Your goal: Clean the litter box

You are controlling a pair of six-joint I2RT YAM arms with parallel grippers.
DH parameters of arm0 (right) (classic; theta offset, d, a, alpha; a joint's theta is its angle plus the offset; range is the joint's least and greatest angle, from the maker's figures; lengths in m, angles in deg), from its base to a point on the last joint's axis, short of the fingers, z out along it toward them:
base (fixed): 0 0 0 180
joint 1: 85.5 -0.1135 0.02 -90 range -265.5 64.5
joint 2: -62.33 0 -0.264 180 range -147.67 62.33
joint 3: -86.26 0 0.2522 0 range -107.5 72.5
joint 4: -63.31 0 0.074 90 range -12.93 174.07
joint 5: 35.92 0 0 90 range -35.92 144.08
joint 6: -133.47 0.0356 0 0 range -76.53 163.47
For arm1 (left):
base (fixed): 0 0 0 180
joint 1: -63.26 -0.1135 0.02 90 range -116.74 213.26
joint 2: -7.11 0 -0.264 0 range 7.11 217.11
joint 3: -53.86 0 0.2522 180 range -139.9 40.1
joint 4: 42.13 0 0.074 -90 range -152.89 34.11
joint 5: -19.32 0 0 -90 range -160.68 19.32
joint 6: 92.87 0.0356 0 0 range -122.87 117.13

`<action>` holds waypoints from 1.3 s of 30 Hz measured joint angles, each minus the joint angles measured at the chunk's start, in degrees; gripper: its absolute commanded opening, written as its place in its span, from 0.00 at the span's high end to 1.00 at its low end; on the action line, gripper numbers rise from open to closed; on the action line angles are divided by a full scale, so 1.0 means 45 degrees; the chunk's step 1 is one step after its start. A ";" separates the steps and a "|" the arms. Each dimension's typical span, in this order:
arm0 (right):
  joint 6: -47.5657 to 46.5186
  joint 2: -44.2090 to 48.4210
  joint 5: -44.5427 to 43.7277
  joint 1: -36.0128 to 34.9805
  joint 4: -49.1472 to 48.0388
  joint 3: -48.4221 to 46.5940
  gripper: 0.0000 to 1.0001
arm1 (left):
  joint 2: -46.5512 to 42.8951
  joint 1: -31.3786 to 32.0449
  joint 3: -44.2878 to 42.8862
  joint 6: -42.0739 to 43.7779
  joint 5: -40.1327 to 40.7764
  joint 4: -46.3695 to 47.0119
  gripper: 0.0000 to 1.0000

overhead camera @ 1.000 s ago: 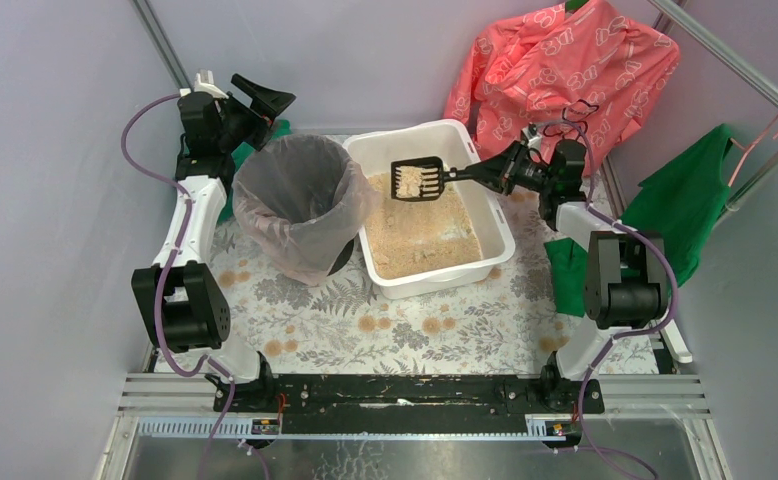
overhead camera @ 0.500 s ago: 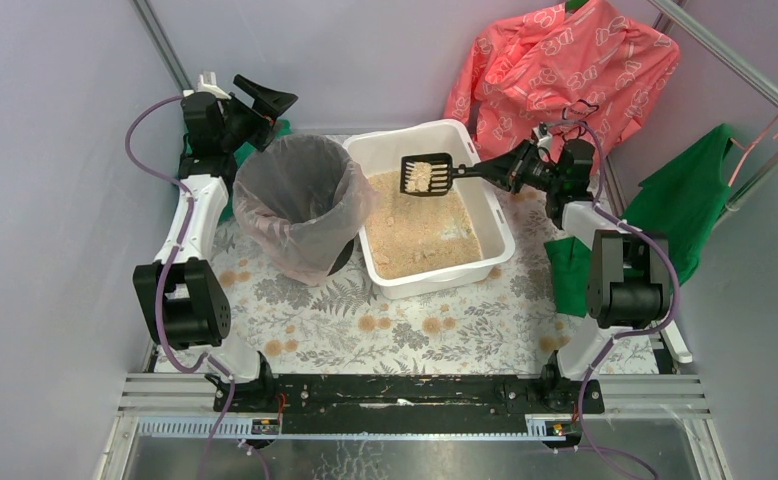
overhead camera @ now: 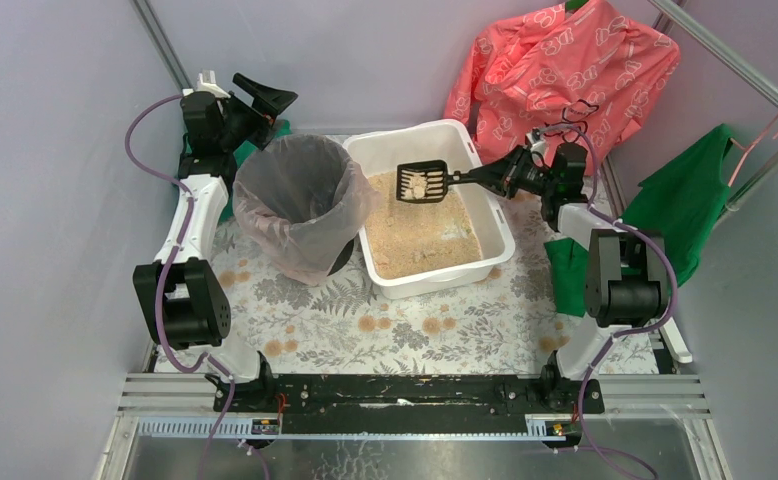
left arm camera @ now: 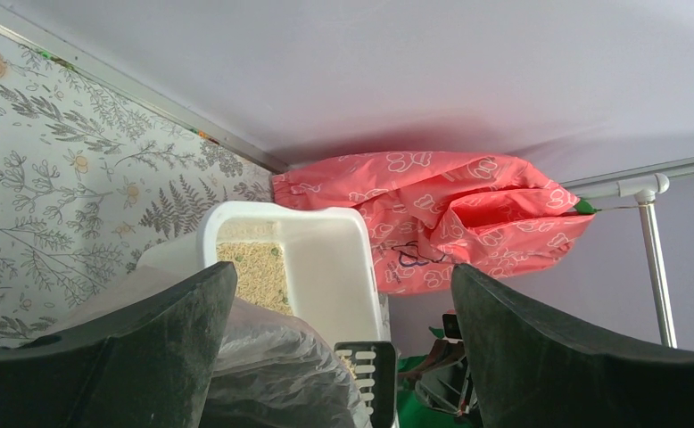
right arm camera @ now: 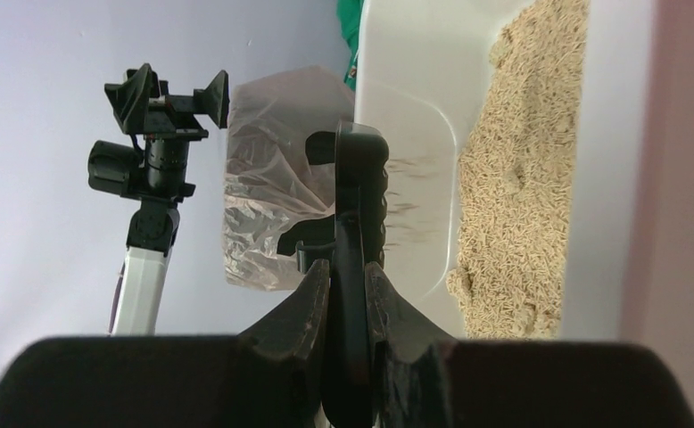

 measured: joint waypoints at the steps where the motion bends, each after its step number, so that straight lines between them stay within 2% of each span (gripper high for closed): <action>1: -0.0010 -0.0005 0.0015 -0.0068 0.0010 0.0000 1.00 | 0.0000 -0.0005 0.0005 -0.0039 -0.0019 0.0029 0.02; 8: -0.0039 0.0000 -0.0015 0.0568 0.0005 0.0233 1.00 | -0.0005 0.0000 0.0044 -0.0053 -0.0039 0.0189 0.02; 14: -0.0481 0.0000 0.0146 -0.0427 0.0389 0.0233 1.00 | -0.0005 0.0000 0.0170 -0.0097 -0.0044 0.0262 0.02; 20: -0.0583 0.0000 0.0044 0.0622 0.0607 0.0214 1.00 | -0.0005 0.0024 0.0170 -0.0087 -0.0044 0.0262 0.02; 27: -0.0937 0.0000 0.0029 0.0049 0.0928 0.0136 1.00 | -0.0005 0.0034 0.0180 -0.0087 -0.0044 0.0262 0.02; 31: -0.2001 -0.0024 -0.0189 -0.0520 0.2569 -0.0738 1.00 | -0.0005 0.0044 0.0180 -0.0141 -0.0063 0.0301 0.02; 34: -0.1948 0.0005 -0.0160 -0.0797 0.2302 -0.0860 1.00 | -0.0005 0.0068 0.0180 -0.0155 -0.0097 0.0359 0.02; 39: -0.1379 0.0005 -0.0146 -0.0199 0.1914 -0.0709 1.00 | -0.0005 0.0073 0.0185 -0.0151 -0.0126 0.0359 0.02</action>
